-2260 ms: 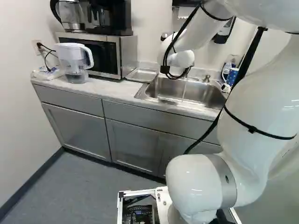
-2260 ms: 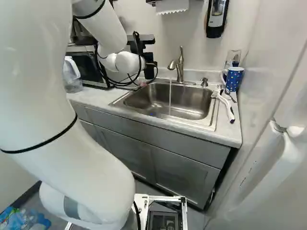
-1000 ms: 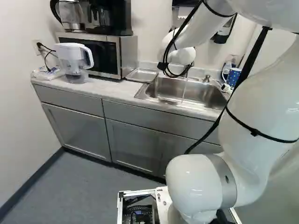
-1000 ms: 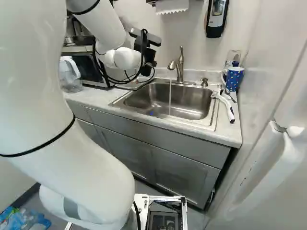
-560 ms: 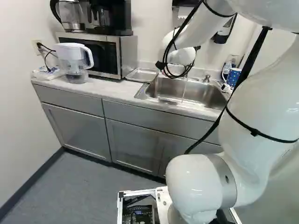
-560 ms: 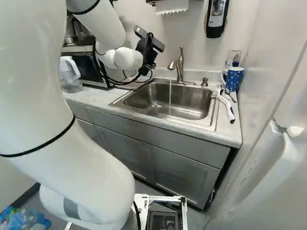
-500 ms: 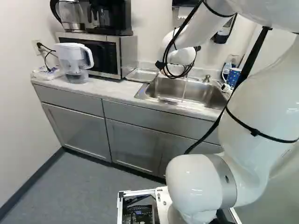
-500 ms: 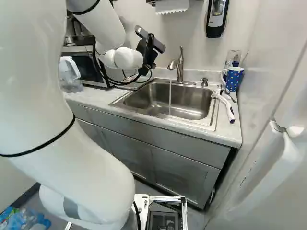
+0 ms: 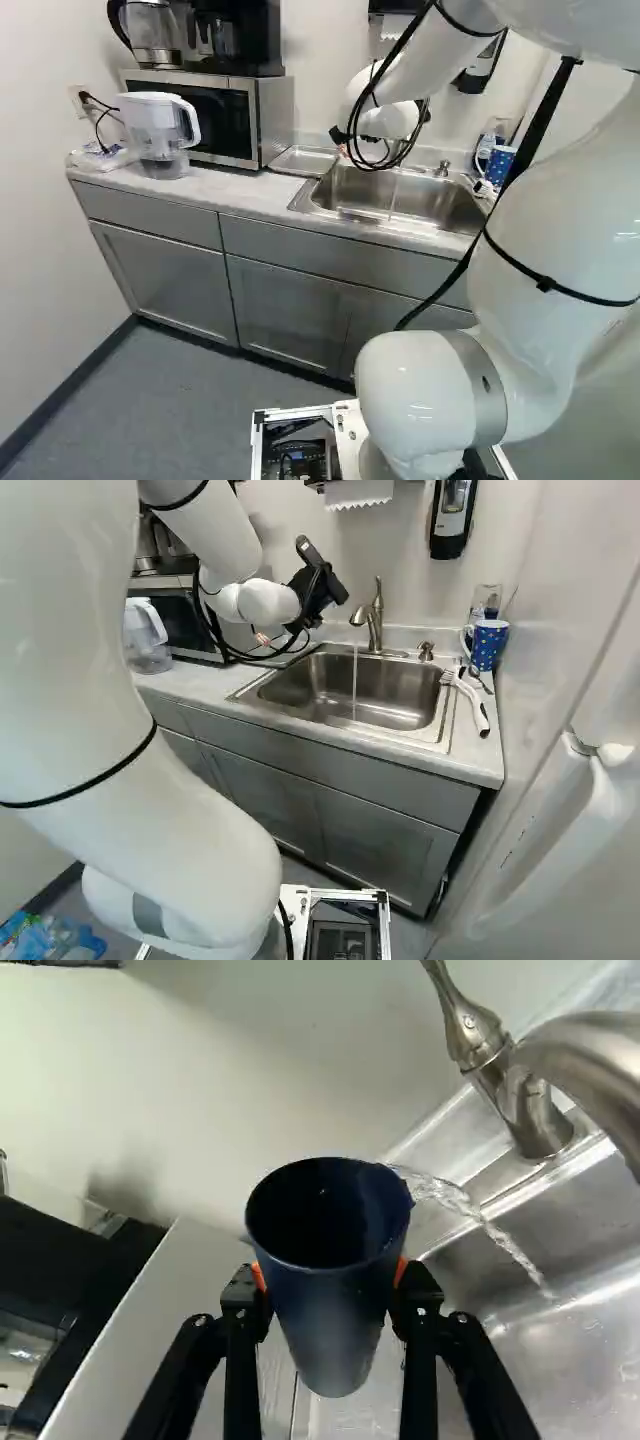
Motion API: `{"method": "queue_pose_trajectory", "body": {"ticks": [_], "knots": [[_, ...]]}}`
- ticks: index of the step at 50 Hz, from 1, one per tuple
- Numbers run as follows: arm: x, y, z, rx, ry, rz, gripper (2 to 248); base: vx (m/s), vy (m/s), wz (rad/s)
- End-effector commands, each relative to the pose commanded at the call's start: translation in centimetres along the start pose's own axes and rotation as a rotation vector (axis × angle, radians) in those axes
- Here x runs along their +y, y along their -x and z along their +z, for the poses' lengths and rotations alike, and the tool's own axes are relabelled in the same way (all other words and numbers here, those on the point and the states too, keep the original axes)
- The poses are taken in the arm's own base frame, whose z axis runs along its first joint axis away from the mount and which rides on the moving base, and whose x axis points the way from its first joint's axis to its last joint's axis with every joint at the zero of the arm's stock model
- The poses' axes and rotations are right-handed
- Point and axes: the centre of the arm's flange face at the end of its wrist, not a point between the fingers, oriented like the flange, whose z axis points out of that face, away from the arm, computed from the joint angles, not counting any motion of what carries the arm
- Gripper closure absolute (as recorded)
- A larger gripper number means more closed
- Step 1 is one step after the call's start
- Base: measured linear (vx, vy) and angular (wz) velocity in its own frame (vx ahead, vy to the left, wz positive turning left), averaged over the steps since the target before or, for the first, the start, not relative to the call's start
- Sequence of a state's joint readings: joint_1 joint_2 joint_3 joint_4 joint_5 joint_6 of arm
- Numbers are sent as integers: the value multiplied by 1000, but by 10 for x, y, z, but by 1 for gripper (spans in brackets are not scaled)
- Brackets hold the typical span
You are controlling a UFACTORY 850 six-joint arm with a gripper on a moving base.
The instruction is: Rinse the cup and place it in the tray
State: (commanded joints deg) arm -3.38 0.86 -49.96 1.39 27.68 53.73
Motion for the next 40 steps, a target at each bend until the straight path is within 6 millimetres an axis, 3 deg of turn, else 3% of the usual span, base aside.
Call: {"method": "queue_pose_trajectory", "body": {"ticks": [40], "knots": [[0, 0, 0, 0, 0, 419, 125, 0, 0, 0]]}}
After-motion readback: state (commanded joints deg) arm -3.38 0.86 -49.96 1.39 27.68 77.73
